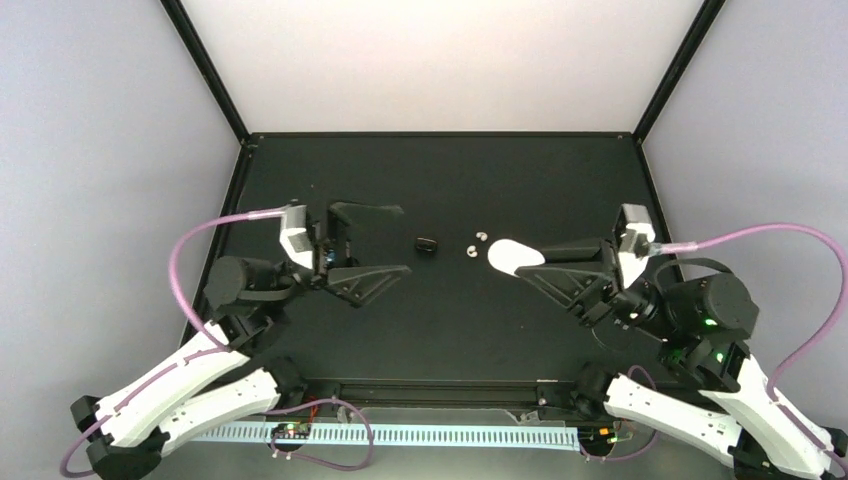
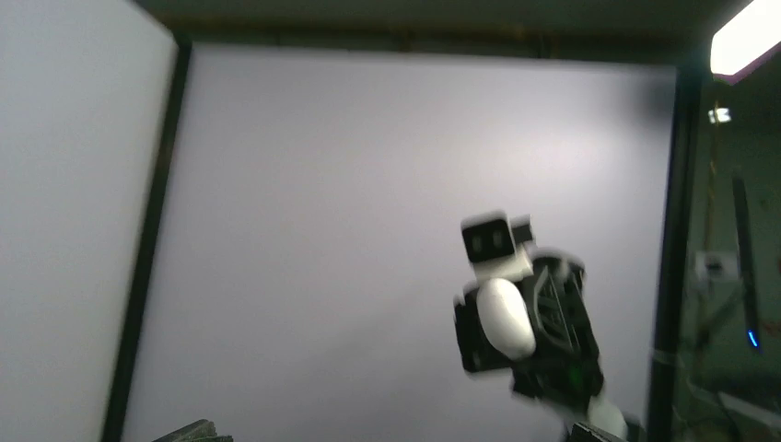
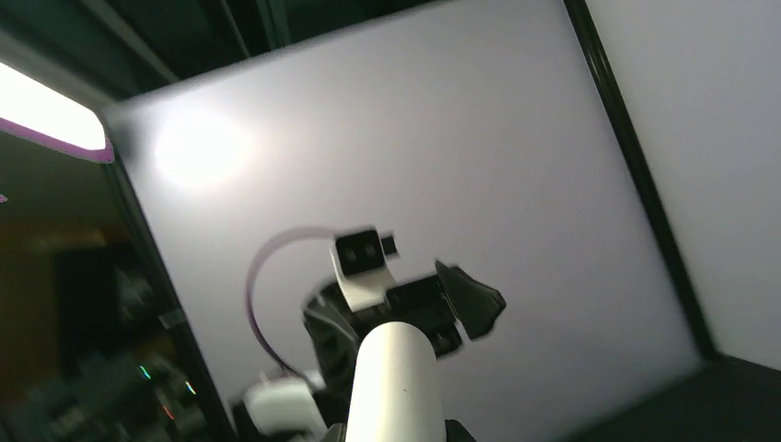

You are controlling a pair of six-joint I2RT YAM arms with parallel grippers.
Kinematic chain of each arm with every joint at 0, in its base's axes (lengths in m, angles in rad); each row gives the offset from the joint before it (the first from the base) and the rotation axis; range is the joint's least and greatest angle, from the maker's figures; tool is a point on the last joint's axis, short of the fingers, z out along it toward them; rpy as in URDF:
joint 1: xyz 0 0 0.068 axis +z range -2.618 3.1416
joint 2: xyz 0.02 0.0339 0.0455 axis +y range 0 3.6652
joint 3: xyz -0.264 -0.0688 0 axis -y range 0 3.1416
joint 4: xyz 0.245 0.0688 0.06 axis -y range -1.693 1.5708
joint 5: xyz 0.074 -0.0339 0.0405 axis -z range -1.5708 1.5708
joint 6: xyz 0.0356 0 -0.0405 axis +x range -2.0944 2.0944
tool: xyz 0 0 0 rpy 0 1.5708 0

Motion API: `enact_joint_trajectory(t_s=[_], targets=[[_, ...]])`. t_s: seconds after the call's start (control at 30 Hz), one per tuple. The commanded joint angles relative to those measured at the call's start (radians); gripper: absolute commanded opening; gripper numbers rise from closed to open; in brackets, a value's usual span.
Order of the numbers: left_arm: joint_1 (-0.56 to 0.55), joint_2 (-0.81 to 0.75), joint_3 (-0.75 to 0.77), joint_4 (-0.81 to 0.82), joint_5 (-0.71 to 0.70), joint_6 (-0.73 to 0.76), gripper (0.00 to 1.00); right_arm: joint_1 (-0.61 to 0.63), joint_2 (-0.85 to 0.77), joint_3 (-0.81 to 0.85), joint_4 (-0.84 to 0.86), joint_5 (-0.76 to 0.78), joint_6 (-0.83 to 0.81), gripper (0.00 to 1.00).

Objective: Insert the wireless bluetooth earbuds into the charging case
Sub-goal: Pick up the charging case at the center of the board, then open the charging case.

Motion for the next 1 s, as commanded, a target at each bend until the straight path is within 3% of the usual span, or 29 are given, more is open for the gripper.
enact_joint_trajectory(t_s=[0.0, 0.1, 0.27, 0.43, 0.67, 0.83, 0.97], targets=[[0.005, 0.069, -0.015, -0.204, 0.270, -0.033, 0.99, -0.003, 0.019, -0.029, -0.389, -0.060, -0.372, 0.16], [-0.007, 0.160, -0.002, -0.094, 0.433, -0.133, 0.99, -0.003, 0.006, -0.079, -0.379, -0.089, -0.401, 0.16], [-0.025, 0.244, 0.031, -0.067, 0.485, -0.162, 0.95, -0.003, -0.014, -0.157, -0.268, -0.104, -0.374, 0.16], [-0.030, 0.296, 0.043, -0.039, 0.518, -0.180, 0.80, -0.003, 0.028, -0.174, -0.178, -0.126, -0.353, 0.16], [-0.030, 0.314, 0.016, -0.030, 0.497, -0.227, 0.67, -0.003, 0.031, -0.196, -0.064, -0.105, -0.350, 0.15], [-0.030, 0.327, 0.004, 0.055, 0.461, -0.300, 0.42, -0.003, 0.037, -0.203, -0.020, -0.096, -0.348, 0.15], [-0.030, 0.339, 0.009, 0.095, 0.459, -0.336, 0.41, -0.003, 0.026, -0.214, 0.007, -0.068, -0.339, 0.15]])
